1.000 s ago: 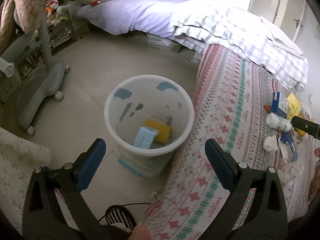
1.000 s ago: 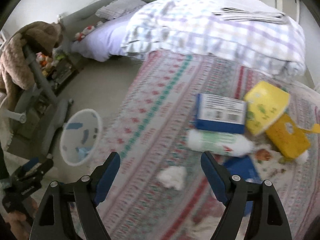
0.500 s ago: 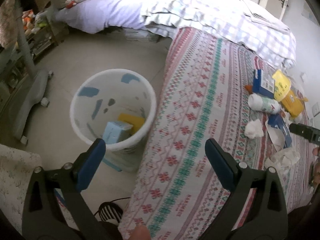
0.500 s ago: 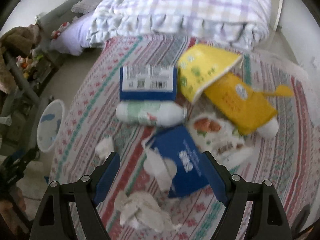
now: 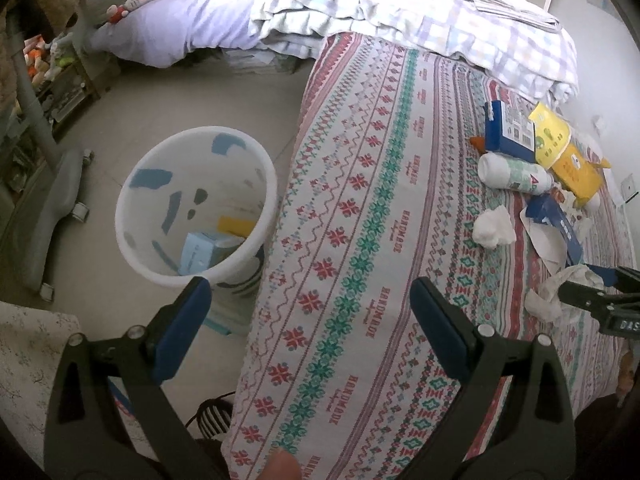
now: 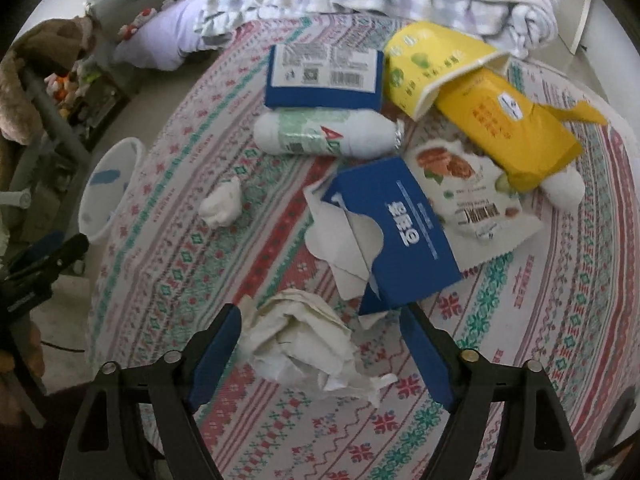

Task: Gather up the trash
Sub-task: 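Grasp the crumpled white paper with the right tool, then grasp the white tissue ball with the left tool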

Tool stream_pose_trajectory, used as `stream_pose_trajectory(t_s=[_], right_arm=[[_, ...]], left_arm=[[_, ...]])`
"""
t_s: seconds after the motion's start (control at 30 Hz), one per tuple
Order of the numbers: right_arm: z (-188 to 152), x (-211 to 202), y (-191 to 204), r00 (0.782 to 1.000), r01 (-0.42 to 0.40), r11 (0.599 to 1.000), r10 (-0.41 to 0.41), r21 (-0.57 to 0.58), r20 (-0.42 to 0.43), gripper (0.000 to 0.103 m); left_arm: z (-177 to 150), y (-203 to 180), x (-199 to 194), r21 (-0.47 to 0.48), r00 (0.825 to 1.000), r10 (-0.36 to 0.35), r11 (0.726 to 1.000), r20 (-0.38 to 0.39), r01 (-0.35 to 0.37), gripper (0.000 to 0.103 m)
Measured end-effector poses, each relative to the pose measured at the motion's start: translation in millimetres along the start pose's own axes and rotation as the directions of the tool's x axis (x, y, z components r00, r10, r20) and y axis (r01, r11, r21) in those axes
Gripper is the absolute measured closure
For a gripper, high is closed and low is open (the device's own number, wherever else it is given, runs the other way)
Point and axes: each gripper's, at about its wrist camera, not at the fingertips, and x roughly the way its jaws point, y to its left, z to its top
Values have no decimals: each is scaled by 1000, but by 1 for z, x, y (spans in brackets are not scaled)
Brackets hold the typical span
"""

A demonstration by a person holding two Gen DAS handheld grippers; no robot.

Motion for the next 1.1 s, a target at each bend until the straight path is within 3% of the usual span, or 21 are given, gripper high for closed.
stream_pose_trajectory(t_s=[0.07, 0.1, 0.13, 0.27, 0.47, 0.7, 0.87, 1.1], right_arm=[[-2, 4, -3, 1000, -17, 1000, 18, 17, -14, 40], [-2, 6, -5, 999, -43, 999, 44, 29, -22, 54], [-3, 6, -5, 997, -72, 997, 73, 39, -34, 61], [-2, -6, 3, 998, -56, 998, 56, 1, 6, 65], [4, -45, 2, 990, -91, 996, 91, -4, 104, 65], [17, -75, -26, 975, -10, 999, 1, 39, 223, 65], [26, -75, -54, 971, 15, 994, -40, 106, 235, 65], [27, -66, -79, 974, 37, 988, -69, 149, 215, 64]], left_arm=[[0, -4, 1, 8, 1000, -4, 1000, -4, 4, 4], [0, -6, 1, 12, 1000, -7, 1000, -5, 7, 4], [0, -9, 2, 15, 1000, -11, 1000, -6, 11, 4], [2, -20, 2, 22, 1000, -15, 1000, 9, 15, 4], [8, -45, 6, 30, 999, -41, 999, 29, 40, 4], [11, -89, 15, 111, 982, -180, 979, 60, 173, 6], [11, -118, 25, 178, 975, -219, 962, 45, 208, 15], [12, -133, 48, 179, 973, -231, 957, -11, 229, 33]])
